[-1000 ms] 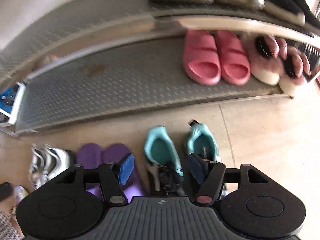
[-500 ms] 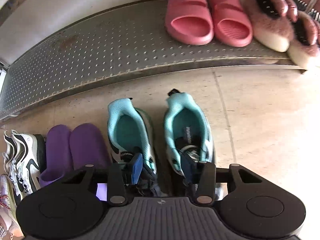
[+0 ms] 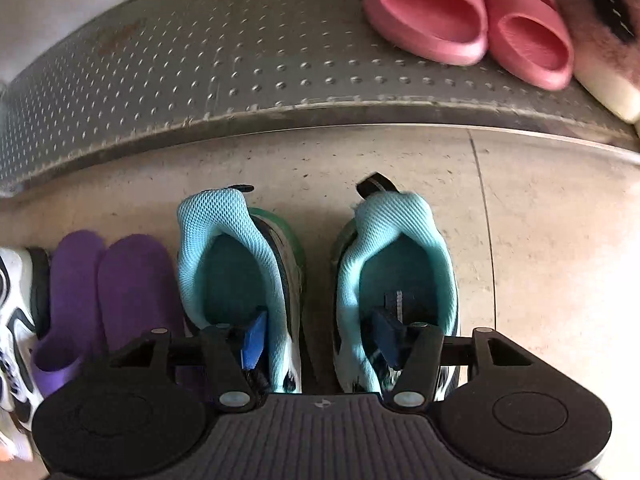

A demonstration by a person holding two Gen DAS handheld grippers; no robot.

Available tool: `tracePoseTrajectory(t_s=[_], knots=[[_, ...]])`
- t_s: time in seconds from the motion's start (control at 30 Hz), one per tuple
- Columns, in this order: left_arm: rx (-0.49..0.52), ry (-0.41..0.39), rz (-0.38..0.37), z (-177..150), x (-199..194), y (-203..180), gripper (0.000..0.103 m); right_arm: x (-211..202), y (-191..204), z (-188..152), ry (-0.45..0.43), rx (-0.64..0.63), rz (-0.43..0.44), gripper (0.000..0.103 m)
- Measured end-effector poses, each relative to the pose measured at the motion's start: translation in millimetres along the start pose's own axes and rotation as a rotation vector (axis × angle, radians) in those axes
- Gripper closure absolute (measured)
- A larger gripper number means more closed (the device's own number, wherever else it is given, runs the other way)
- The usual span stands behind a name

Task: Organize scattered shoes
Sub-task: 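Grasp the black sneakers with teal collars by the heels with the right tool, then lift the teal-collar sneakers onto the shelf beside the grey pair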

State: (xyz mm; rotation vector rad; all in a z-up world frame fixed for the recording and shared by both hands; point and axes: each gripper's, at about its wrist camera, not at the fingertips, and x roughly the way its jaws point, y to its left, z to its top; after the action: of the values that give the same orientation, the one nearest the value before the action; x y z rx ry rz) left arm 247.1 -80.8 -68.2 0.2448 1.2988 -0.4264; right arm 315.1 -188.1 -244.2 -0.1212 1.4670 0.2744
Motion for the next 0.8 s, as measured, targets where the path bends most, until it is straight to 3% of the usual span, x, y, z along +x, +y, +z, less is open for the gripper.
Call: tracePoseTrajectory(t_s=[0.23, 0.27, 0.33, 0.43, 0.73, 0.8], knots=[[-0.009, 0.0, 0.023, -5, -1, 9, 0.012, 28, 9, -1, -0.033, -0.029, -0.058, 0.045], [-0.012, -0.002, 0.029, -6, -2, 13, 0.012, 28, 9, -2, -0.044, -0.017, -0.055, 0.051], [-0.022, -0.008, 0.04, -8, -5, 20, 0.012, 24, 9, -4, -0.07, 0.017, -0.045, 0.078], [-0.032, -0.042, 0.041, -11, -18, 26, 0.012, 7, 13, -14, -0.12, 0.055, -0.063, 0.081], [-0.021, -0.183, 0.044, -31, -73, 38, 0.012, -104, 32, -71, -0.319, 0.075, -0.12, 0.083], [-0.019, -0.224, 0.053, -36, -87, 41, 0.012, -143, 38, -80, -0.396, 0.08, -0.117, 0.083]])
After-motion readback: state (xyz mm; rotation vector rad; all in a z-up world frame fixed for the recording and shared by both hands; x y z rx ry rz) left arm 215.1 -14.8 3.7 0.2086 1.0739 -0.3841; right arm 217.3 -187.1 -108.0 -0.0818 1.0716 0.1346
